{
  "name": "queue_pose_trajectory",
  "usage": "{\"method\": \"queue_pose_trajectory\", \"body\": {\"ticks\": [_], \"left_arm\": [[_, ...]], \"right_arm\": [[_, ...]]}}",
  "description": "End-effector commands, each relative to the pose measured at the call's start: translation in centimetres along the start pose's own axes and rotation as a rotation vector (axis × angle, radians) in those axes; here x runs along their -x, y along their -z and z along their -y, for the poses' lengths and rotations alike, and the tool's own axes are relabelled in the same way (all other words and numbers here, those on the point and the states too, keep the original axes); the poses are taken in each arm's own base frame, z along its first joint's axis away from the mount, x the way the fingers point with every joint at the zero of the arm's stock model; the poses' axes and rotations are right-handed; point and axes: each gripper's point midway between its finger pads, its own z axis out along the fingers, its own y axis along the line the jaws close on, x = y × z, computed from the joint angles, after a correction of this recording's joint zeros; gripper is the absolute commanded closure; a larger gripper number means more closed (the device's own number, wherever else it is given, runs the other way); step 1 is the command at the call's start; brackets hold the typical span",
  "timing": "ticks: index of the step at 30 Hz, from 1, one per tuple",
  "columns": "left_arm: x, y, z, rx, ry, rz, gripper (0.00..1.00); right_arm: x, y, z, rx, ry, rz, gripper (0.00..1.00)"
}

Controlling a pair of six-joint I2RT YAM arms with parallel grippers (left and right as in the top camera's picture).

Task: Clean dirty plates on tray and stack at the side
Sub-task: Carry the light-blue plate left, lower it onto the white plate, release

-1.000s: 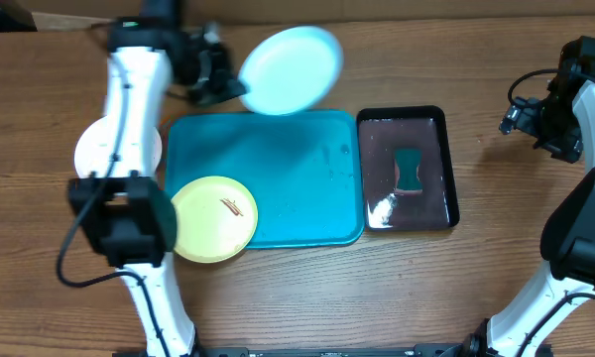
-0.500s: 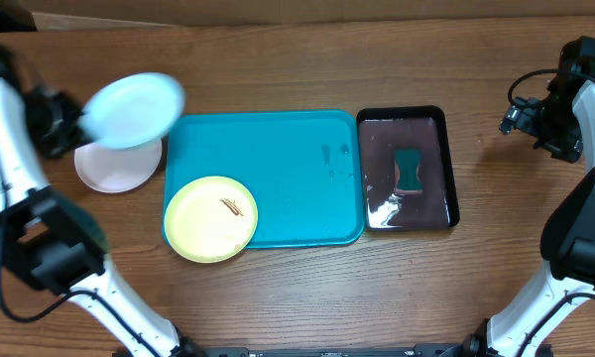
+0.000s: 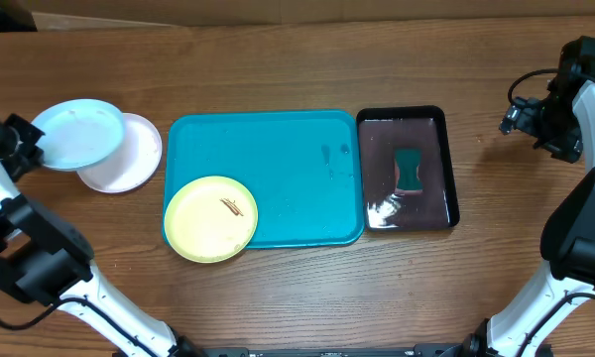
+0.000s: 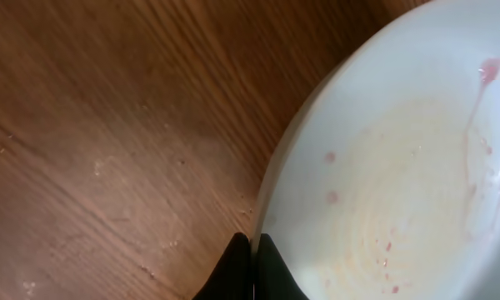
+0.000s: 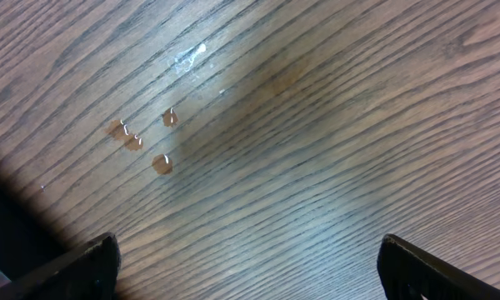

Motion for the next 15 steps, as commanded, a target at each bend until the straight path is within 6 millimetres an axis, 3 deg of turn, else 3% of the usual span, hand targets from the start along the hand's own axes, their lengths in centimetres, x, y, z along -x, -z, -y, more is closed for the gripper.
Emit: {"method": "queue_pose_trajectory", "body": {"ticks": [1,5,10,11,13,15], "left_arm": [[-1.5,-2.3,0.9,0.020,-0.017,-0.039,0.96],[-2.6,-4.3,1.7,0.023,-0.042,-0.058,0.96],[-2.9,-5.1,2.4,0.032,-0.078,-0.046,0.94],[-2.8,-5.1,2.4,0.036,-0.083,-0.039,0.88],[-2.8,-5.1,2.7,0.021,-0.101,-0.042,0.39],[-3.5,-5.0,3.7,-0.042,-0.134,-0.078,0.30]], "right_arm": [[0.6,0.9,-0.1,0.003,-0.007,0.032,0.00],[0.6,0.9,-0.1,0.003,-0.007,0.032,0.00],[0.6,0.9,-0.1,0.003,-0.007,0.032,0.00],[0.6,0.9,-0.1,0.003,-0.007,0.032,0.00],[0.6,0.9,-0.1,0.003,-0.007,0.033,0.00],[0.6,0.9,-0.1,0.003,-0.007,0.033,0.00]]}}
